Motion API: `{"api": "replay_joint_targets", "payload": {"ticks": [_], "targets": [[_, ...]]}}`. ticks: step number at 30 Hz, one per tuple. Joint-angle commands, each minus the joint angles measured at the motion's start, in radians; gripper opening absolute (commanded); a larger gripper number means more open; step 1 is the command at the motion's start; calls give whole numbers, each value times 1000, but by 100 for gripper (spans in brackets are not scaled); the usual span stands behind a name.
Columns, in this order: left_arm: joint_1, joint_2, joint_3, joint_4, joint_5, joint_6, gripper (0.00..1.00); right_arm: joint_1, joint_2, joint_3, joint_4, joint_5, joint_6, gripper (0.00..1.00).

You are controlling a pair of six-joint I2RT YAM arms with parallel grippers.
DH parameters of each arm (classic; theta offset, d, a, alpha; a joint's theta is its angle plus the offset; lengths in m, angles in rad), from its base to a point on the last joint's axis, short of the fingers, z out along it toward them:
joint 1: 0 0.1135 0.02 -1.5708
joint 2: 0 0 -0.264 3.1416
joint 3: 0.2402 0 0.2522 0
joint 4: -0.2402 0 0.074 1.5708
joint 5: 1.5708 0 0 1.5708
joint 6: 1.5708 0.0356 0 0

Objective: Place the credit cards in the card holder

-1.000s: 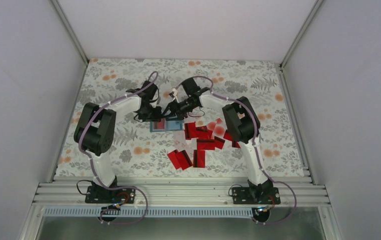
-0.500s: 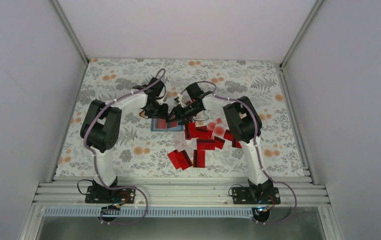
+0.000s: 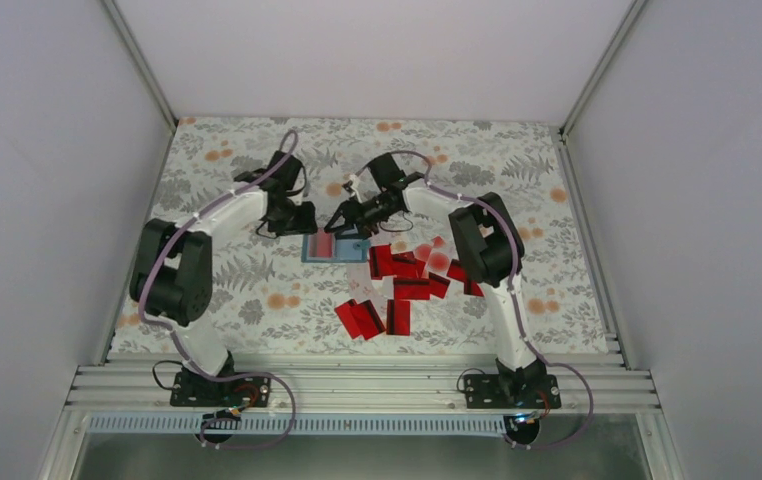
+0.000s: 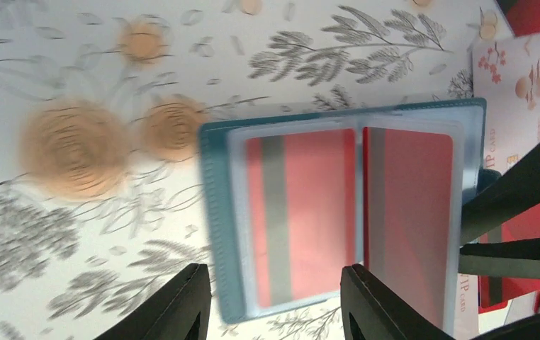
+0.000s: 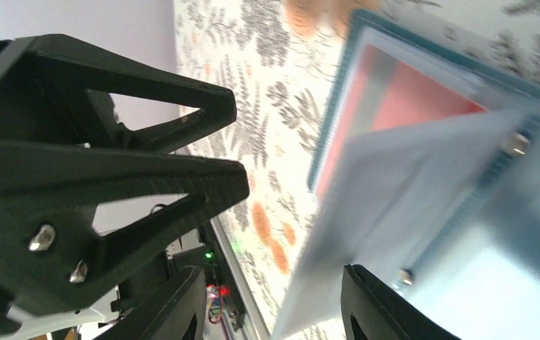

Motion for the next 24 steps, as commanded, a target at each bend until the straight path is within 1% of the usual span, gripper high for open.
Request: {"api": "replay_joint_targets", "payload": {"ticks": [1, 8, 15, 18, 21, 24], "targets": [[59, -94, -52, -20, 4, -22, 48, 28, 27, 92, -27, -46, 20, 49], [99, -162, -124, -13, 4, -21, 47, 61, 104, 191, -35, -68, 47, 50], [124, -248, -147, -17, -16, -12, 47, 88, 189, 246, -28, -84, 69, 50], [124, -272, -158, -9, -21, 0, 47, 85, 172, 270, -60, -59, 43, 50], [123, -274, -174, 8, 9, 7, 47, 74, 120, 274, -108, -18, 5, 50], [124, -257, -177, 18, 42, 7, 47, 53, 33, 270, -210, 85, -75, 50]]}}
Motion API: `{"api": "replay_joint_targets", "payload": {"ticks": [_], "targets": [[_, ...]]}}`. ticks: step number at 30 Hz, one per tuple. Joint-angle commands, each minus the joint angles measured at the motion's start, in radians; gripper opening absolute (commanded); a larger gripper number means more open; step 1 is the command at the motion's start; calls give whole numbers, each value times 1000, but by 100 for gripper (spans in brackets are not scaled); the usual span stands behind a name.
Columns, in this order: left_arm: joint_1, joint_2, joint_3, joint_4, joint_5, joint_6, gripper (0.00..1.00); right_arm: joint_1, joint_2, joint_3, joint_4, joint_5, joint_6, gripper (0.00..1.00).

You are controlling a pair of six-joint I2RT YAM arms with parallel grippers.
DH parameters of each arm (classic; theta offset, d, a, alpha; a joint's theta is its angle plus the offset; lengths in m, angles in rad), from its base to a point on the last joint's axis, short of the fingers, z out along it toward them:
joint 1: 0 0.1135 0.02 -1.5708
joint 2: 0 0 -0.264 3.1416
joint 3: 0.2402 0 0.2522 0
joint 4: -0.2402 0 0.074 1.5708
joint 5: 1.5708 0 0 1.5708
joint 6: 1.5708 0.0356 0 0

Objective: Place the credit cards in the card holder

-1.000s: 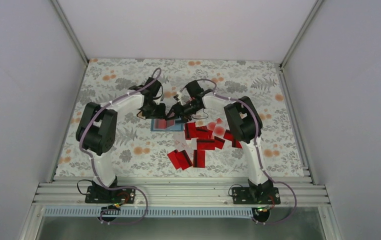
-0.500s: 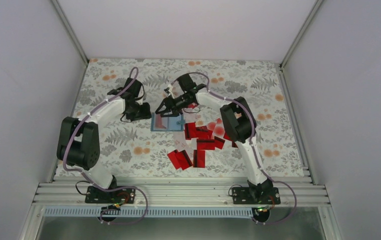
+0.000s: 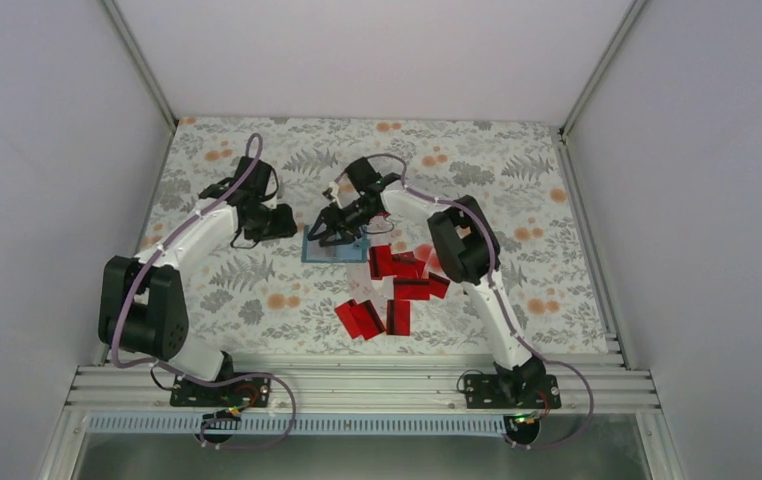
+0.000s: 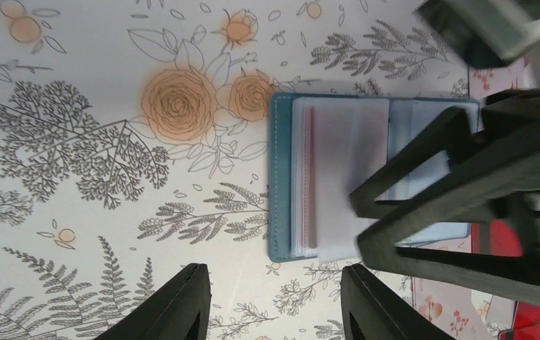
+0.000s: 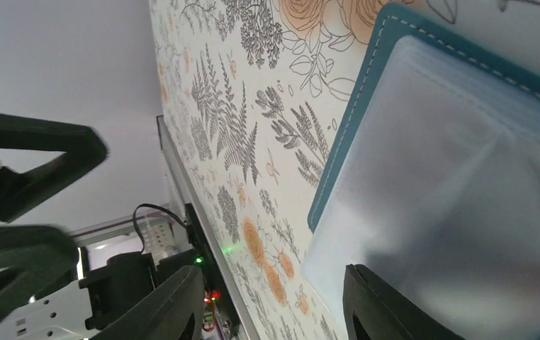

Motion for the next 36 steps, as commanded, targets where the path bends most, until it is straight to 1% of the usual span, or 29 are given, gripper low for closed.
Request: {"api": "replay_joint_targets", "payload": {"ticks": [1, 3, 7, 11, 14, 18, 22, 27, 28, 32, 36], "targets": [[3, 11, -15, 24, 45, 17, 47, -27, -182, 21, -158, 147, -122, 51], [1, 9, -10, 35, 65, 16, 47, -48, -273, -44, -198, 232, -165, 52], [-14, 14, 3, 64, 154, 52, 47, -101, -455, -278, -196, 367, -212, 53], [-90, 26, 13, 75, 197, 111, 47, -137, -593, -473, -183, 460, -234, 54], [-154, 36, 10, 89, 220, 132, 47, -158, -693, -604, -148, 484, -225, 54], [-237, 58, 18, 117, 253, 126, 47, -195, -780, -736, -108, 502, -182, 55], [-313, 96, 35, 146, 266, 117, 47, -262, -867, -847, -65, 505, -150, 56], [-398, 194, 103, 133, 210, 80, 45, -316, -901, -932, -45, 470, -141, 57], [-419, 215, 119, 126, 201, 75, 43, -326, -905, -951, -38, 456, -135, 58], [-470, 299, 193, 101, 153, 49, 41, -370, -930, -1026, 18, 388, -119, 59], [-481, 353, 221, 96, 74, -27, 37, -383, -901, -1044, 118, 265, -110, 61]]}}
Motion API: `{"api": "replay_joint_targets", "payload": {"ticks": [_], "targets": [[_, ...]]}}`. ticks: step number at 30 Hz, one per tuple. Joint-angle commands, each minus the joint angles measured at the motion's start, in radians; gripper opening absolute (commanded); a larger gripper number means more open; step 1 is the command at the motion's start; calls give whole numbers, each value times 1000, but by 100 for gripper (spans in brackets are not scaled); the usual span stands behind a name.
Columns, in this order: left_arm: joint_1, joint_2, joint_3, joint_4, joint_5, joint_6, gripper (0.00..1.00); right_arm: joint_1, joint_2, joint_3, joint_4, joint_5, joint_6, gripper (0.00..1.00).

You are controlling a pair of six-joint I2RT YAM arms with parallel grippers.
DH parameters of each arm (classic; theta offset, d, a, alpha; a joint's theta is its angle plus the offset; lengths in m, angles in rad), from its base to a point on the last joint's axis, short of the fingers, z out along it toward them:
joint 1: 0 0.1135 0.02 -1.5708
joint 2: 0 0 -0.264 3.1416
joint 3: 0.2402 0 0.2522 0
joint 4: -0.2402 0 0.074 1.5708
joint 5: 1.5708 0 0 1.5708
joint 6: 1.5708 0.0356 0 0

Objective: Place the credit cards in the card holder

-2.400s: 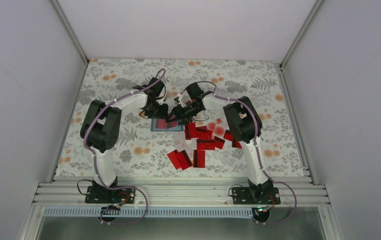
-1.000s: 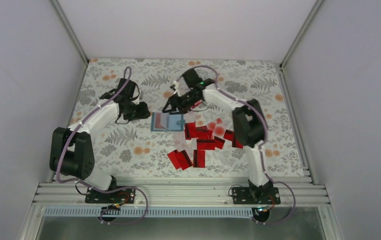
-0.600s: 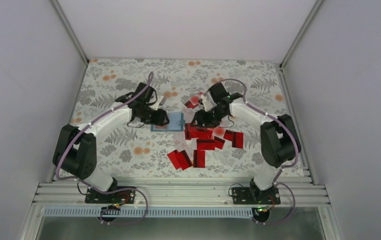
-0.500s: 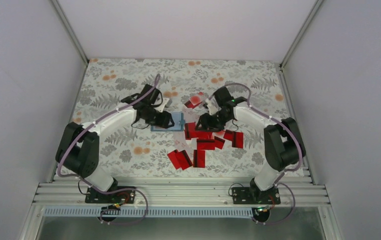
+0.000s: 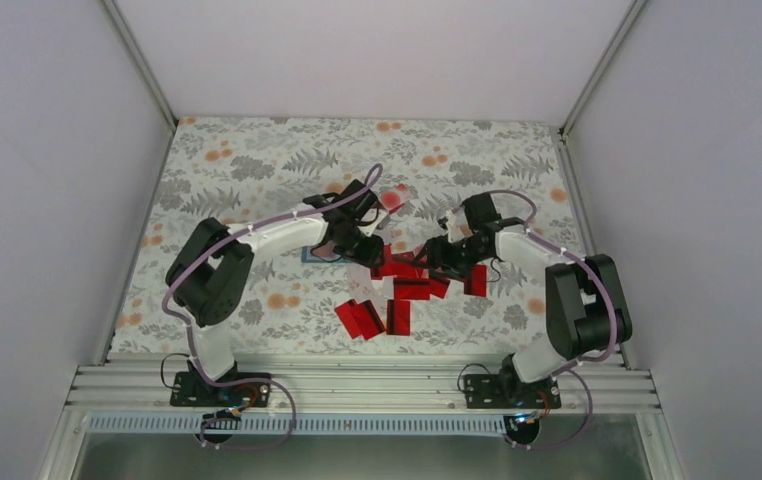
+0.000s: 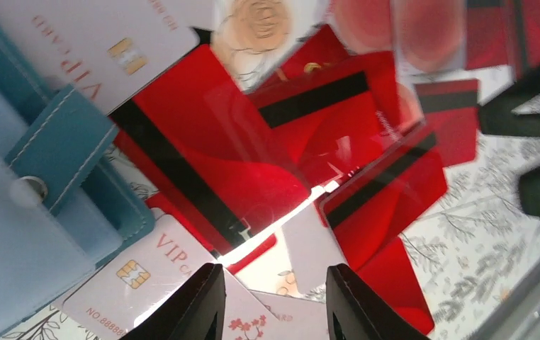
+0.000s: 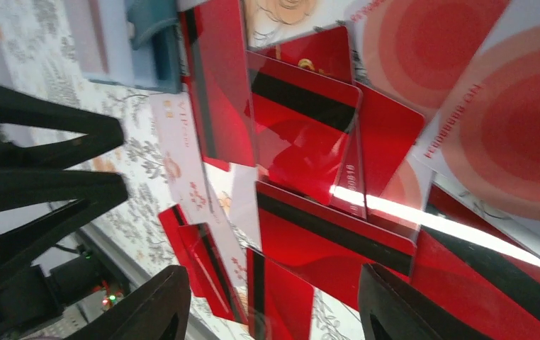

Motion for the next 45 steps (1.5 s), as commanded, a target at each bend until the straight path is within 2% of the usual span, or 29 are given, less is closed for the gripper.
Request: {"api": "replay_joint_targets", "payload": {"ticks": [1, 8, 16, 24, 30, 36, 45], "targets": [[-3, 45, 35, -17, -118, -100, 37, -14, 25, 0, 146, -156, 20, 61], [-3, 69, 9, 17, -161, -141, 34, -14, 129, 75, 201, -223, 24, 62], [-3, 100, -10, 80, -146, -153, 14, -1, 280, 188, 204, -246, 1, 61], [-3, 141, -13, 87, -174, -127, 3, 33, 397, 297, 208, -234, 18, 61], [-4, 166, -20, 88, -183, -105, 2, 57, 478, 342, 190, -192, -3, 61], [-3, 176, -51, 110, -166, -95, 2, 92, 528, 318, 196, -188, -18, 60], [0, 213, -77, 156, -123, -82, 2, 100, 546, 319, 180, -336, -26, 60]]}}
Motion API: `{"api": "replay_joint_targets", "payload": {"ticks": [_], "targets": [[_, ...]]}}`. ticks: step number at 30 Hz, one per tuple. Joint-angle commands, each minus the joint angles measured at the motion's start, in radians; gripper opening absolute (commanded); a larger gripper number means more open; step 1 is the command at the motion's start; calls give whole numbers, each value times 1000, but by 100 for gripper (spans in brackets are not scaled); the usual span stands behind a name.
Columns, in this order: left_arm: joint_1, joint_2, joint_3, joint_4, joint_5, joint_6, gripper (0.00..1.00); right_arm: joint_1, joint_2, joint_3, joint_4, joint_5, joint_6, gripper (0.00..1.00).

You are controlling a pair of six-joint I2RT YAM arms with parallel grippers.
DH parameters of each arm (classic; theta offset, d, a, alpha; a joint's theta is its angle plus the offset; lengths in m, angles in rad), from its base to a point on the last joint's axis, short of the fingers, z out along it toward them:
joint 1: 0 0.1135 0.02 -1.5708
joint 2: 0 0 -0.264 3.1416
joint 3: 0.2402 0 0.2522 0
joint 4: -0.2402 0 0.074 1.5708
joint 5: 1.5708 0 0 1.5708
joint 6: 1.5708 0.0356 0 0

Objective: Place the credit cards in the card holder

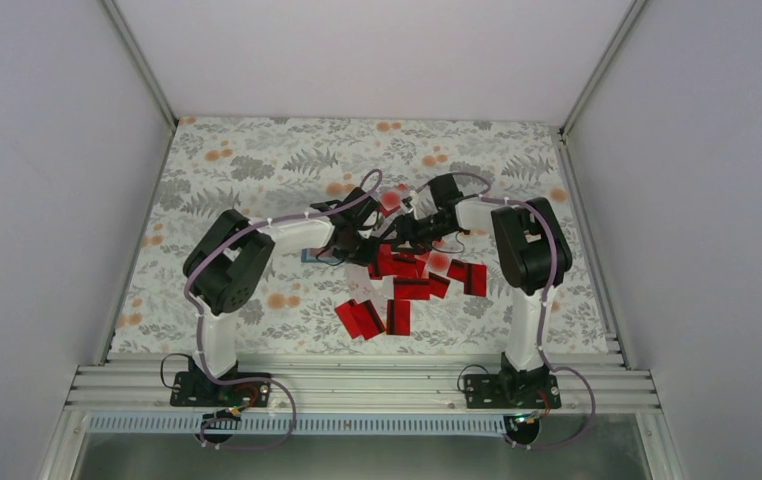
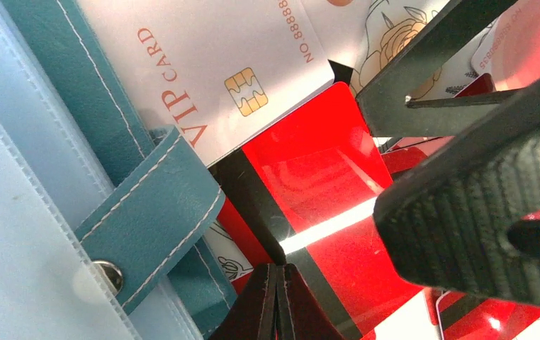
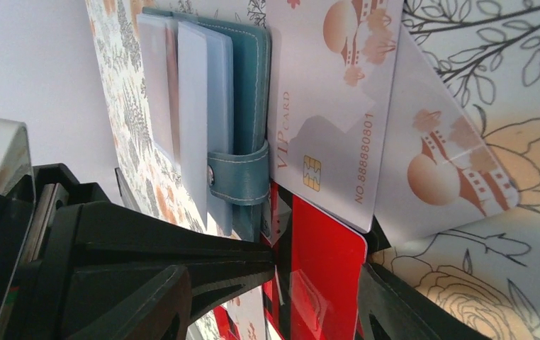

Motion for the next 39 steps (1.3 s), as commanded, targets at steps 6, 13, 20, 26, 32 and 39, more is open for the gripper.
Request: {"api": "replay_joint_targets", "payload": {"ticks": [6, 13, 20, 26, 32, 39], "targets": [[10, 80, -69, 40, 46, 23, 2, 14, 26, -24, -18, -213, -38, 59], [20, 83, -68, 50, 67, 23, 2, 13, 22, -26, -28, -294, -74, 59], [23, 87, -54, 48, 77, 22, 2, 15, 27, -52, -8, -299, -68, 59], [30, 99, -43, 47, 88, 22, 2, 19, 46, -80, 20, -313, -53, 58], [38, 110, -37, 47, 101, 25, 2, 21, 40, -118, 85, -333, -18, 58], [47, 120, -32, 48, 114, 29, 2, 28, 63, -127, 102, -370, -13, 57]]}}
